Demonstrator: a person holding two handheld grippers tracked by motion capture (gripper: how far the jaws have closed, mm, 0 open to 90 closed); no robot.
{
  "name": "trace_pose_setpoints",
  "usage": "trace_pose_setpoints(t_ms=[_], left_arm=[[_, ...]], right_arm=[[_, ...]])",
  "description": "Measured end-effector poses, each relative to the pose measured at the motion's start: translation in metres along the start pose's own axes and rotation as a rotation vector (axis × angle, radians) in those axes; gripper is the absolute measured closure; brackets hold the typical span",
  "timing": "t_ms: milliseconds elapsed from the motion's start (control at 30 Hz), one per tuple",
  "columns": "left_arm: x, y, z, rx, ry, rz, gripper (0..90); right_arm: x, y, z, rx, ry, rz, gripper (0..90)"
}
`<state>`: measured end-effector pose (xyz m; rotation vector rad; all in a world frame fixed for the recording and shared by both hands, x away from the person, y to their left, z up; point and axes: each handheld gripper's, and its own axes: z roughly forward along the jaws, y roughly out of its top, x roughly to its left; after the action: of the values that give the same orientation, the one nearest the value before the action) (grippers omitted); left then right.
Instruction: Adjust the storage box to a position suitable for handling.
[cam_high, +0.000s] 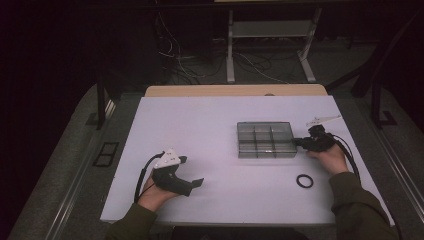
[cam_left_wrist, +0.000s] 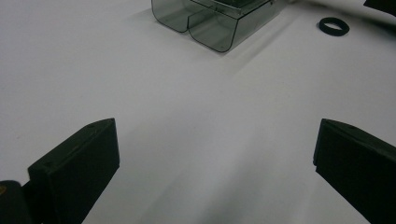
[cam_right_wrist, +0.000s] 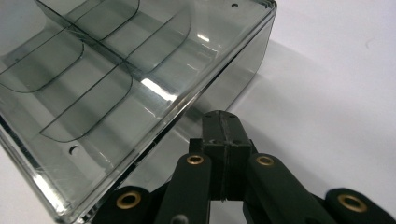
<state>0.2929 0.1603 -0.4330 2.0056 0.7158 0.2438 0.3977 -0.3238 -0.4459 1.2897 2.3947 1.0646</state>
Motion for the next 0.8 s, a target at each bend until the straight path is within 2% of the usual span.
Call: trace_pose_setpoints(t_ms=[800], left_arm=[[0.000,0.000,0.000,-0.003,-0.003,-0.002,0.0]], right_arm=[[0.033,0.017,0.022,0.022,0.056,-0.072,88.8]])
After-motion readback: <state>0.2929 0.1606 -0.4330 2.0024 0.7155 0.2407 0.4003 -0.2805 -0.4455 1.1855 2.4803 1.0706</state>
